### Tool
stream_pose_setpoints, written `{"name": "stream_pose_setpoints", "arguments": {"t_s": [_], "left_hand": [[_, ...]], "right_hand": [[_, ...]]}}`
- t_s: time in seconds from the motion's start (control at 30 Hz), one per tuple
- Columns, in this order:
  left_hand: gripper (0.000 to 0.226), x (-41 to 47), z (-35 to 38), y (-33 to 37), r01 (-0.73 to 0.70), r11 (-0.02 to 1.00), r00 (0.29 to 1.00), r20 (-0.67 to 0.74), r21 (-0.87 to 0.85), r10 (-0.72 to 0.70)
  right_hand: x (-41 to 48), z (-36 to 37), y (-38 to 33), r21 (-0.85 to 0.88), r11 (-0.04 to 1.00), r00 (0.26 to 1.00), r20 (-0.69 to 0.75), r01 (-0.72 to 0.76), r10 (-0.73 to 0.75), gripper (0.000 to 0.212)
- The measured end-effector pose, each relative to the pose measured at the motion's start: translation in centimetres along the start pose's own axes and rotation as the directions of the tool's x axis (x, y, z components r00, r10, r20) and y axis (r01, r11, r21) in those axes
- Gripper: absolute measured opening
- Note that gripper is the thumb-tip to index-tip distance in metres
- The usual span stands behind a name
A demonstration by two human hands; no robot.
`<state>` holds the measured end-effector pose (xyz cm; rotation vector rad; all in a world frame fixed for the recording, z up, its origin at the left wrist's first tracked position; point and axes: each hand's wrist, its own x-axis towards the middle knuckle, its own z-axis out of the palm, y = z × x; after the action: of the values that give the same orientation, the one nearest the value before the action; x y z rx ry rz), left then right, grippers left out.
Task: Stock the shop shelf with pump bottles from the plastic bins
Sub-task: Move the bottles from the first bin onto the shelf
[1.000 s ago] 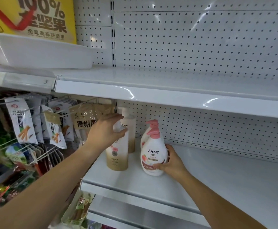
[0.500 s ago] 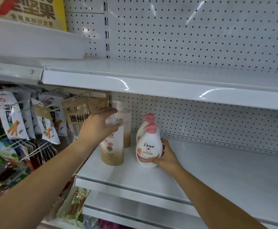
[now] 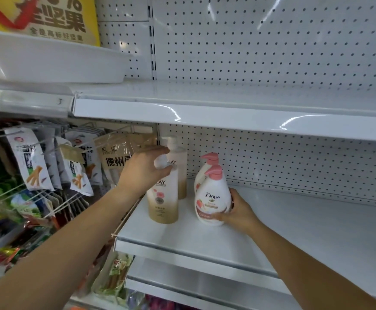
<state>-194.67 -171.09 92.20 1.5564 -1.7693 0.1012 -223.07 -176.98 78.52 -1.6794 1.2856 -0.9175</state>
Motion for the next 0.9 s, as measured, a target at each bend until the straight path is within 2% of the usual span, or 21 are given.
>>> {"name": "stream_pose_setpoints", "arguments": {"t_s": [0.1, 0.2, 0.3, 0.4, 0.47, 0.53, 0.63, 0.73, 0.8, 0.9], "left_hand": [[0.052, 0.3, -0.4, 0.0, -0.005, 0.999, 0.998, 0.056, 0.04, 0.003], [0.054, -0.3, -0.8, 0.5, -0.05, 0.996, 0.993, 0.107, 0.067, 0.043], [0.052, -1.7, -1.1, 1.3, -0.061, 0.994, 0.998, 0.03, 0.086, 0.059], [0.047, -4.4, -1.6, 2.9, 0.037, 0.993, 0.997, -0.078, 0.112, -0.028], [0.041, -7.0, -1.8, 3.8, 0.096, 0.993, 0.989, -0.122, 0.066, -0.087], [0.038, -10.5, -1.8, 4.0, 0.159, 0.987, 0.974, -0.164, 0.021, -0.153], [0.039, -16.9, -0.9, 3.3, 0.325, 0.946, 0.933, -0.168, 0.014, -0.318], [0.038, -24.0, 0.4, 3.1, 0.466, 0.884, 0.882, -0.103, 0.041, -0.46], [0.038, -28.7, 1.0, 2.9, 0.535, 0.843, 0.845, -0.071, 0.057, -0.531], [0.041, -35.7, 1.6, 1.4, 0.665, 0.744, 0.746, -0.033, 0.062, -0.665]], "right_hand": [[-0.2, -1.1, -0.7, -0.031, 0.999, 1.0, 0.026, 0.01, -0.01, 0.092], [-0.7, -2.9, -2.1, -0.071, 0.996, 0.999, -0.013, 0.047, -0.048, 0.096], [-1.8, -4.8, -3.4, -0.156, 0.979, 0.988, -0.058, 0.13, -0.141, 0.087], [-3.9, -5.9, -3.8, -0.187, 0.96, 0.972, -0.067, 0.21, -0.225, 0.071], [-5.8, -6.0, -4.0, -0.167, 0.95, 0.961, -0.042, 0.265, -0.275, 0.056], [-7.9, -5.4, -4.1, -0.11, 0.944, 0.95, 0.032, 0.311, -0.31, 0.045], [-11.3, -3.1, -3.1, -0.051, 0.941, 0.917, 0.247, 0.335, -0.313, 0.037], [-14.2, 0.7, -1.6, -0.063, 0.943, 0.839, 0.478, 0.328, -0.26, 0.038], [-15.5, 3.7, -0.6, -0.083, 0.945, 0.784, 0.584, 0.315, -0.21, 0.043], [-17.2, 8.5, 1.2, -0.098, 0.935, 0.673, 0.72, 0.34, -0.169, 0.049]]}}
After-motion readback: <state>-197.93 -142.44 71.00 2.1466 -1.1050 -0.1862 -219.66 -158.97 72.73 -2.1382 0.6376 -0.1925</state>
